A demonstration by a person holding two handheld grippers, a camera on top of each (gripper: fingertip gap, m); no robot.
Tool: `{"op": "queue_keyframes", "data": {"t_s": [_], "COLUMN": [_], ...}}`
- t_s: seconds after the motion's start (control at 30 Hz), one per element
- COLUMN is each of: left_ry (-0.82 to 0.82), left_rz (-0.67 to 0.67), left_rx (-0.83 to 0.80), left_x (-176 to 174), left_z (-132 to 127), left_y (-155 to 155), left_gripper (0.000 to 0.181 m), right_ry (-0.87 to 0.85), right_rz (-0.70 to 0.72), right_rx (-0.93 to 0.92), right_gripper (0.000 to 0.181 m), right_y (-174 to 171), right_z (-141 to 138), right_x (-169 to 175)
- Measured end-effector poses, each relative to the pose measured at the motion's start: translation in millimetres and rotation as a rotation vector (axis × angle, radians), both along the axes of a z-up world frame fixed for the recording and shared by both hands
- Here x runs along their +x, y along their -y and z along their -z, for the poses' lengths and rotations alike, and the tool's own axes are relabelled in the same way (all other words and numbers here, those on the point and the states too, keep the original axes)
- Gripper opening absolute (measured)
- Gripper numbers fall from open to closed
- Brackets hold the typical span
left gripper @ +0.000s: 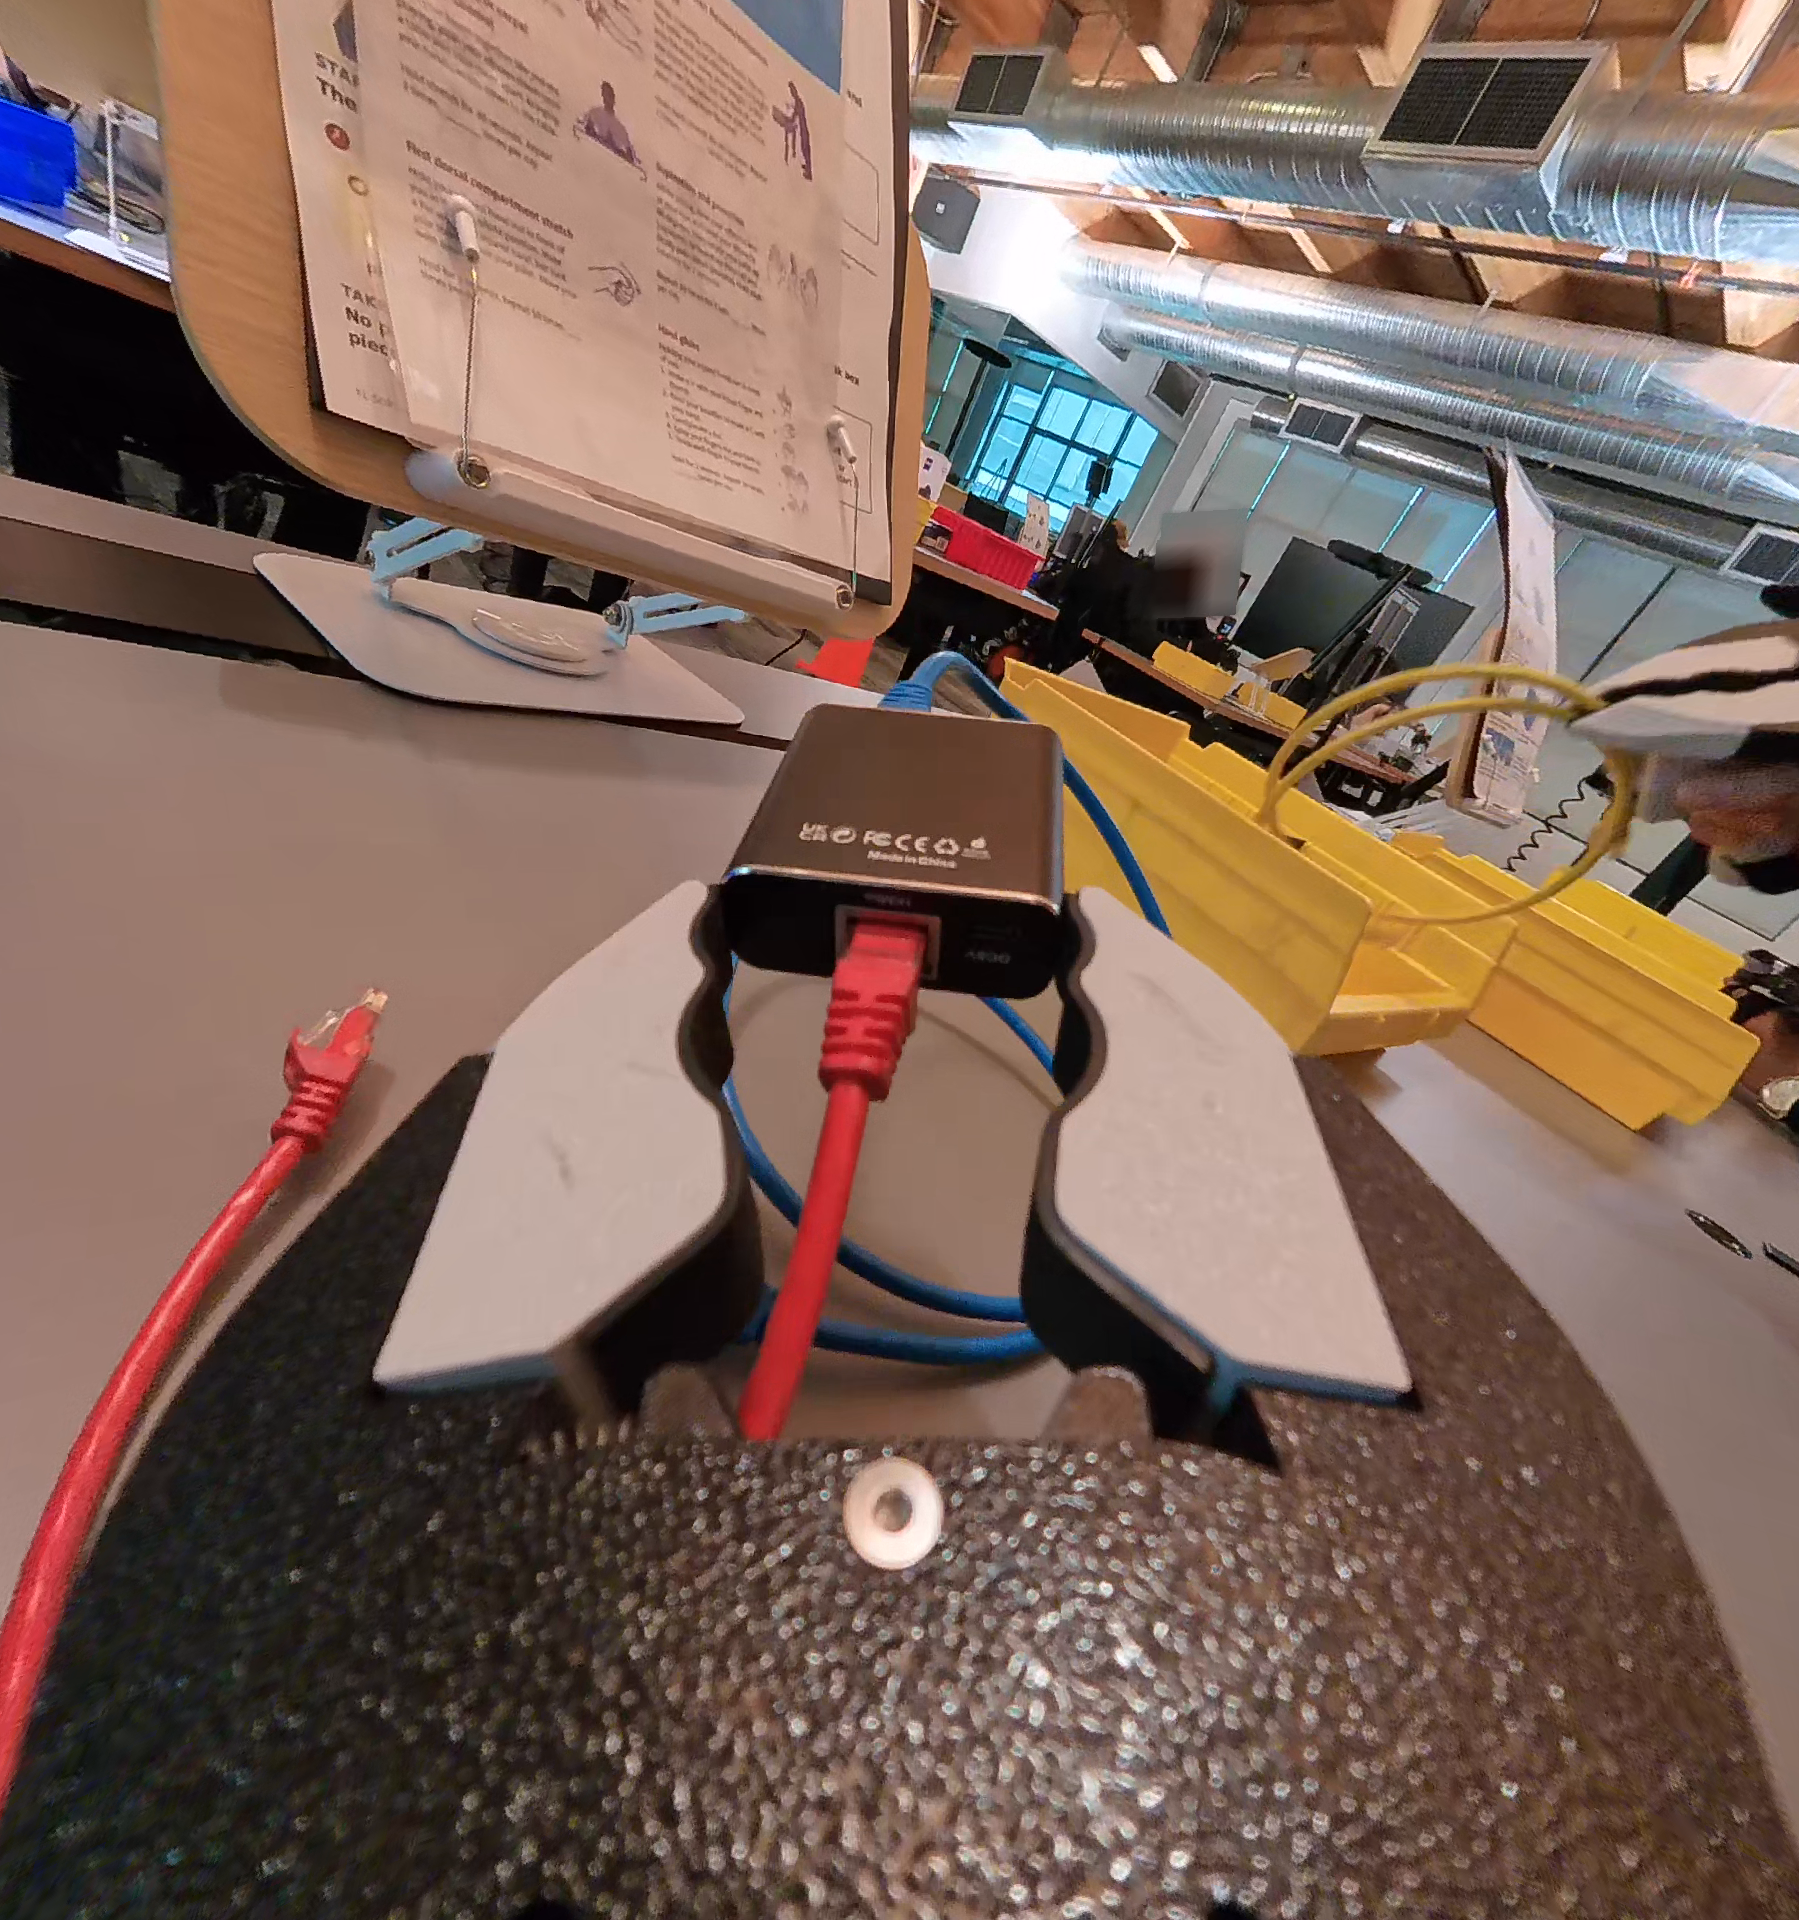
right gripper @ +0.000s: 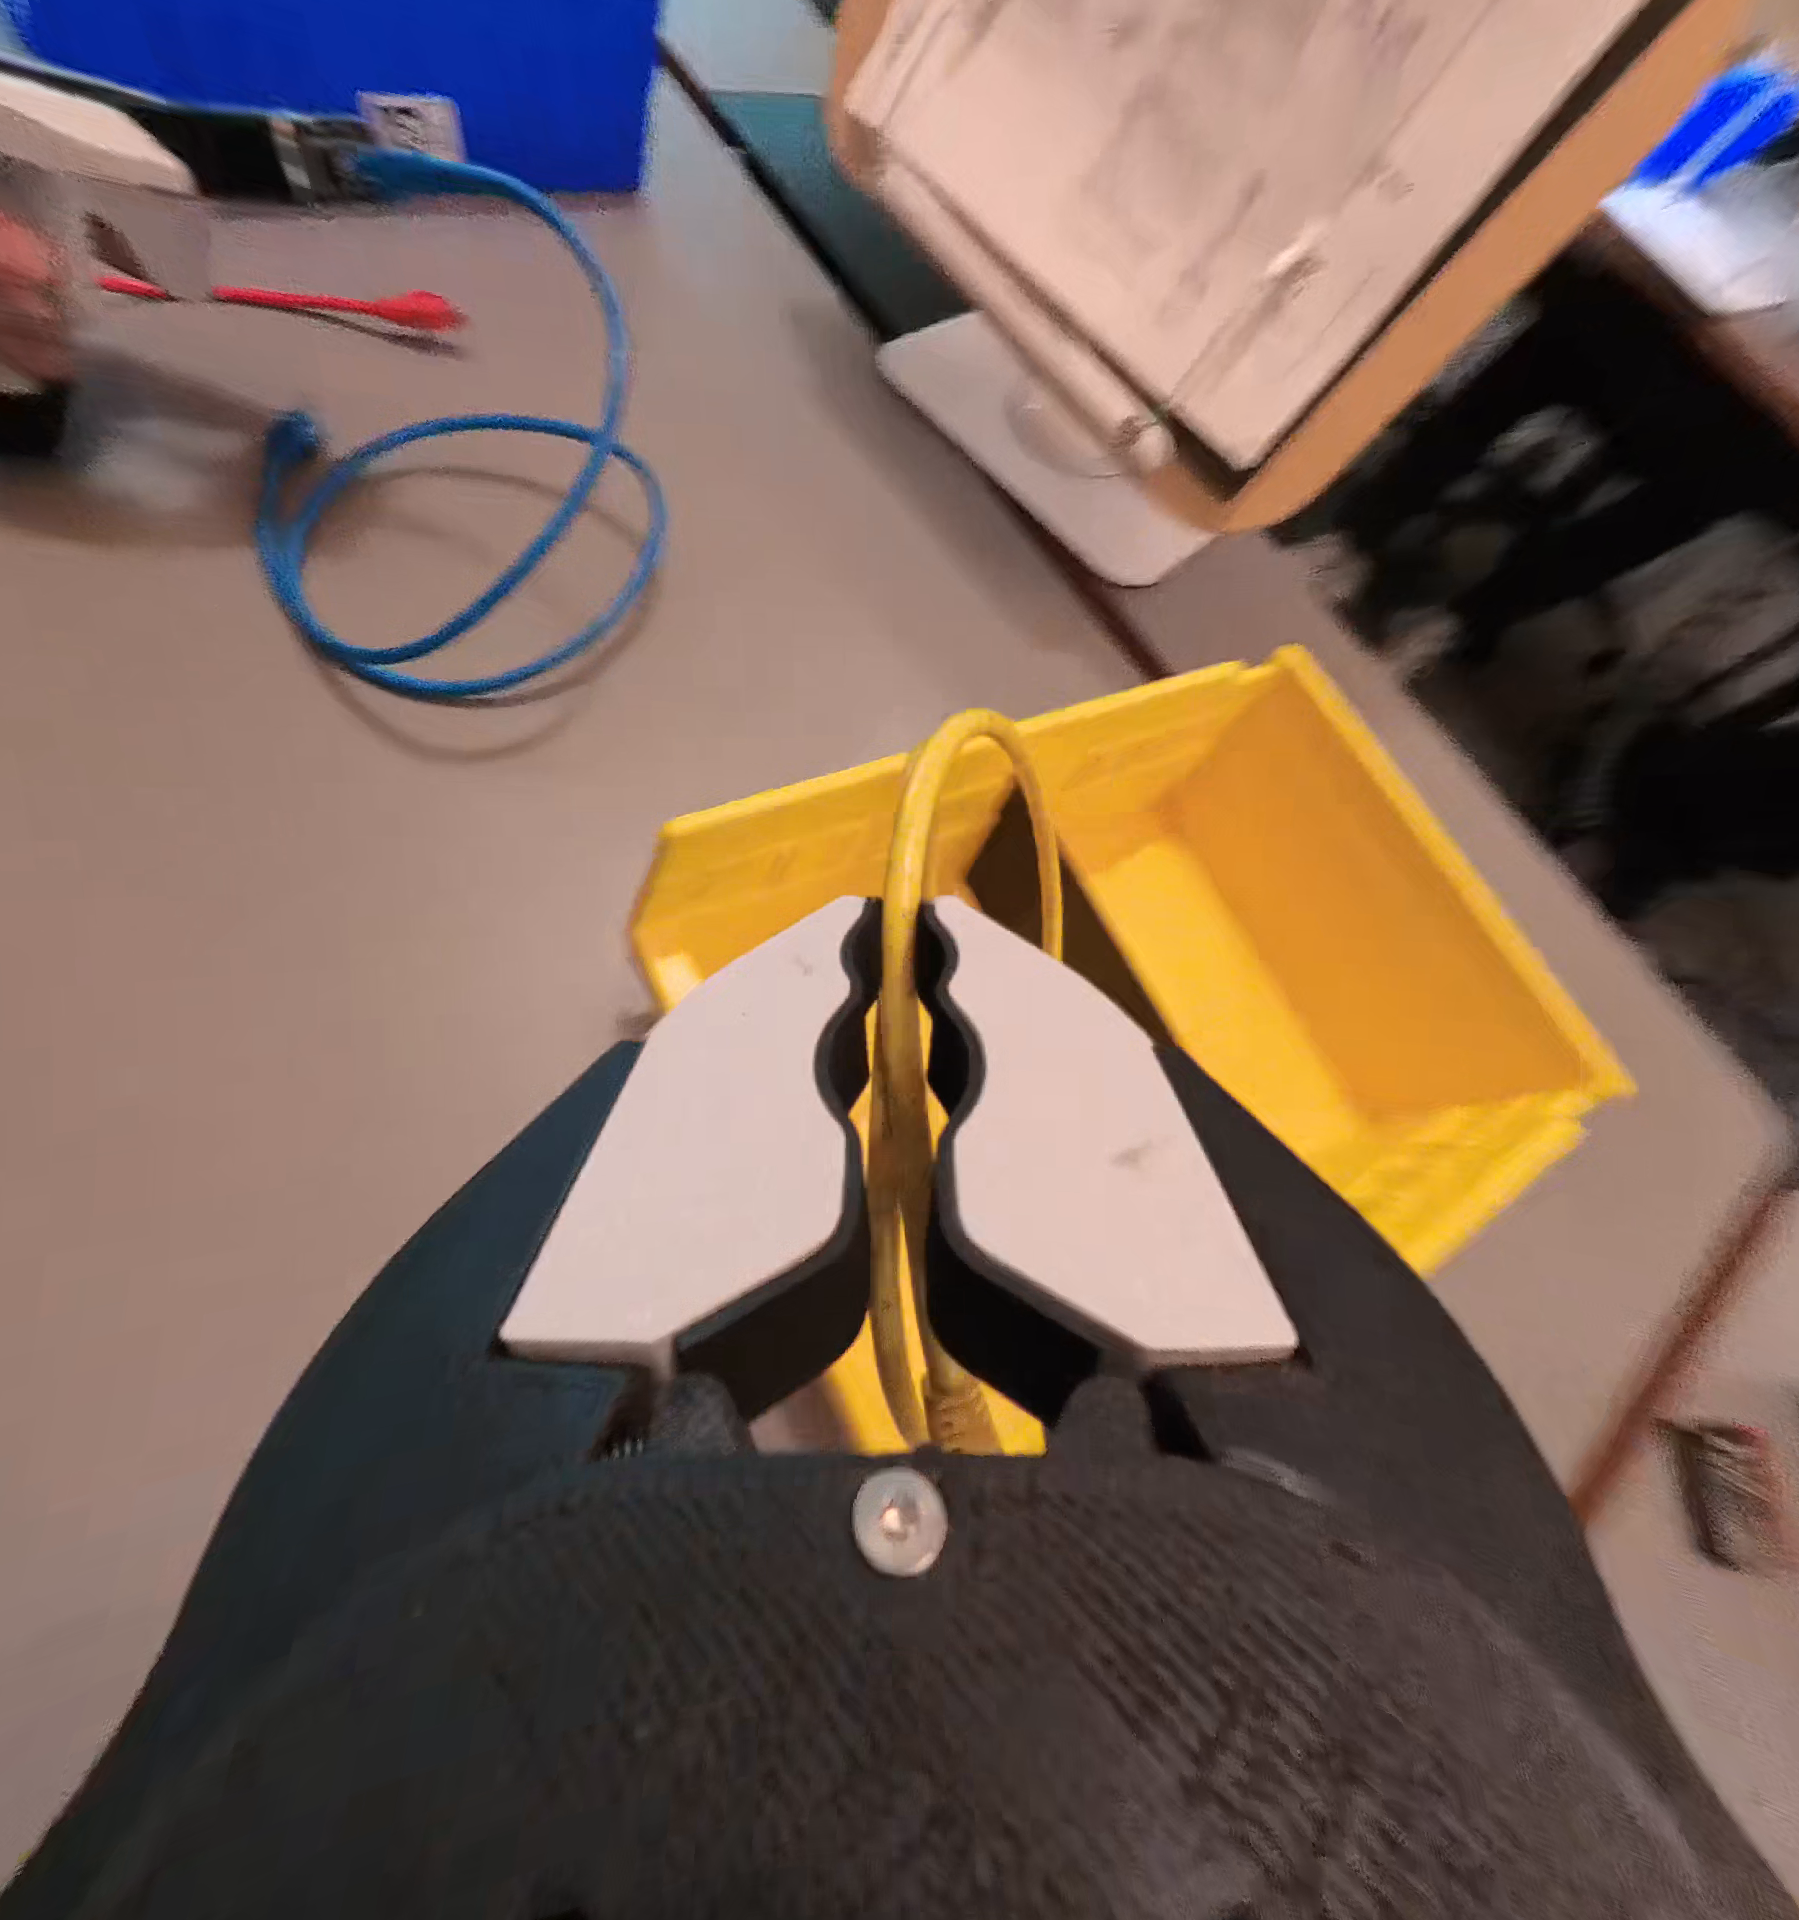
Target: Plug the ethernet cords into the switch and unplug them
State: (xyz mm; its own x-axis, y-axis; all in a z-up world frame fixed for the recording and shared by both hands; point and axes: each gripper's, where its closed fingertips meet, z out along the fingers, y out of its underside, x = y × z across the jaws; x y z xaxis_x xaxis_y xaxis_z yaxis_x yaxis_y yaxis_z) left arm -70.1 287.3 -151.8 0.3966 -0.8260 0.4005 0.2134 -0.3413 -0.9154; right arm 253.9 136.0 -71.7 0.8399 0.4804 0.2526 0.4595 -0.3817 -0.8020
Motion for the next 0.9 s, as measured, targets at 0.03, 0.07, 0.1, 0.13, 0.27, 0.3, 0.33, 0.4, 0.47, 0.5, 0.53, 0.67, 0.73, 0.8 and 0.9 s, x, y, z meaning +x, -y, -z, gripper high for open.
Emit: {"op": "queue_keyframes", "data": {"t_s": [0.03,0.07,0.1,0.13,0.27,0.3,0.33,0.4,0.47,0.5,0.53,0.67,0.73,0.8,0.9], "left_ry": [-0.001,-0.002,-0.002,-0.002,-0.001,0.000,0.001,0.001,-0.004,-0.007,-0.014,-0.086,-0.129,-0.155,-0.156], "left_rz": [0.002,0.003,0.003,0.003,0.006,0.006,0.006,0.011,0.024,0.035,0.048,0.122,0.181,0.245,0.318], "left_rx": [0.000,-0.001,-0.001,-0.002,-0.006,-0.005,-0.004,-0.004,0.002,0.010,0.024,0.170,0.278,0.386,0.514], "left_x": [0,1,1,1,1,1,1,1,2,2,4,13,21,29,37], "left_z": [0,0,0,0,1,0,0,0,0,0,-1,-4,-7,-11,-21], "left_y": [0,0,0,0,1,1,1,2,4,5,8,25,40,59,86], "left_gripper": [0.059,0.059,0.059,0.059,0.059,0.059,0.059,0.059,0.059,0.059,0.059,0.059,0.059,0.059,0.059], "right_ry": [-0.041,-0.042,-0.025,-0.041,-0.022,0.070,0.147,0.214,0.178,0.132,0.053,-0.538,-0.823,-1.072,-1.344], "right_rz": [-0.024,-0.015,0.006,0.001,0.300,0.440,0.534,0.618,0.614,0.590,0.548,0.114,-0.023,-0.043,0.024], "right_rx": [-0.027,-0.046,-0.074,-0.112,-0.134,-0.137,-0.168,-0.245,-0.259,-0.241,-0.212,-0.086,-0.022,-0.016,-0.076], "right_gripper": [0.004,0.004,0.005,0.006,0.017,0.035,0.046,0.059,0.070,0.068,0.069,0.069,0.064,0.062,0.065], "right_y": [-2,-6,-10,-13,-39,-40,-37,-30,-29,-31,-34,-35,-27,-25,-32], "right_z": [6,13,21,28,37,38,39,42,40,36,32,10,3,11,37], "right_x": [-4,0,7,9,68,96,115,126,109,91,65,-110,-179,-221,-244]}}
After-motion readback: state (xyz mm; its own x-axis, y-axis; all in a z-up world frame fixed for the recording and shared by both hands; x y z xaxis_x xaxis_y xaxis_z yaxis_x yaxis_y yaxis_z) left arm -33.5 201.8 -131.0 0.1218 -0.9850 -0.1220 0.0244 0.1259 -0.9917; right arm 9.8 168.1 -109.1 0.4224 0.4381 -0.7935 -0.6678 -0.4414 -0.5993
